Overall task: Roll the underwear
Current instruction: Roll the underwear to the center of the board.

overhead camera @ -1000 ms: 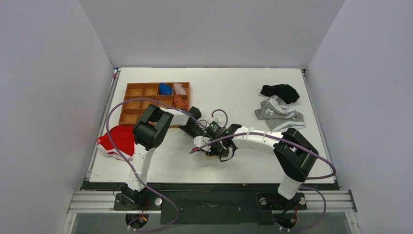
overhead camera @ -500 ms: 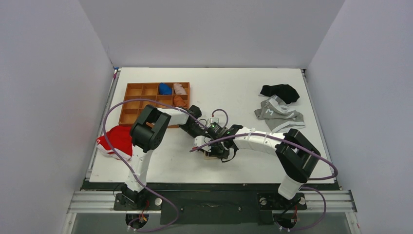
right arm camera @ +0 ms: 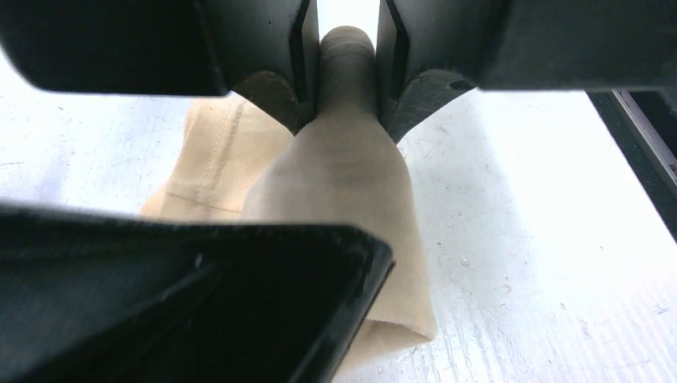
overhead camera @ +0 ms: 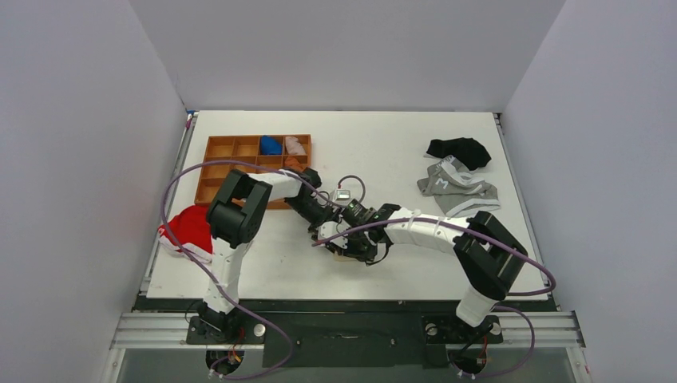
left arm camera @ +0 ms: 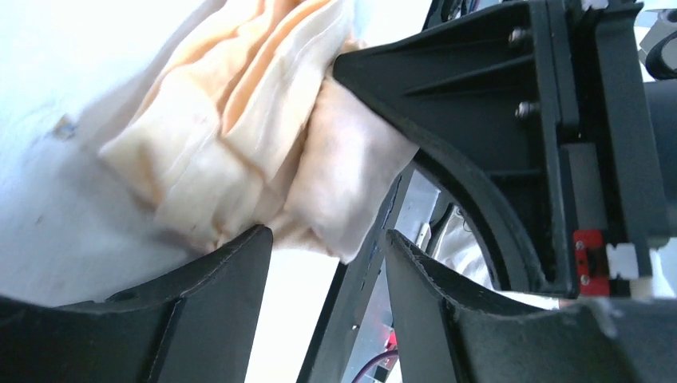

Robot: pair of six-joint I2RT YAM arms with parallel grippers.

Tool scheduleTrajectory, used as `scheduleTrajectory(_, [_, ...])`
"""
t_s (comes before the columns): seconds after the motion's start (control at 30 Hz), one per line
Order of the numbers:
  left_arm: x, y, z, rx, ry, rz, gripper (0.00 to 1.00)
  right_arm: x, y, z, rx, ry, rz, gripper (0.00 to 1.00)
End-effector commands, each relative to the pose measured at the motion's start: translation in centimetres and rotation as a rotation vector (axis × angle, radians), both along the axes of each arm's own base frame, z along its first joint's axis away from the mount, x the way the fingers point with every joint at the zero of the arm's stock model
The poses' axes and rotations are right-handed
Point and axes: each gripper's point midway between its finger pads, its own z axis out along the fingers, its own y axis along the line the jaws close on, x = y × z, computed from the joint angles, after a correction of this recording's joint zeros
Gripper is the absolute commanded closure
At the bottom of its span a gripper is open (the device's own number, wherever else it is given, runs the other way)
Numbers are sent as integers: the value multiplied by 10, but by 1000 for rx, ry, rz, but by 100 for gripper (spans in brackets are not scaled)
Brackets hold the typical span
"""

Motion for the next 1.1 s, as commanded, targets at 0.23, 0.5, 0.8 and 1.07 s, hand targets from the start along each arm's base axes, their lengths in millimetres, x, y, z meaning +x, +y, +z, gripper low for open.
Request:
scheduleTrajectory(0.23, [32, 50, -4, 118, -195, 5, 46, -26, -25, -8, -70, 141, -31, 100])
scheduleTrajectory(0.5, [41, 81, 14, 110, -260, 68, 47, -23, -14, -6, -48, 211, -30, 100])
scheduleTrajectory(0.8, [49, 121, 45, 112, -423, 167, 47, -7, -11, -2, -19, 422, -50, 100])
scheduleTrajectory(1.07, [40, 133, 64, 111, -628, 125, 47, 4, -6, -3, 1, 655, -49, 100])
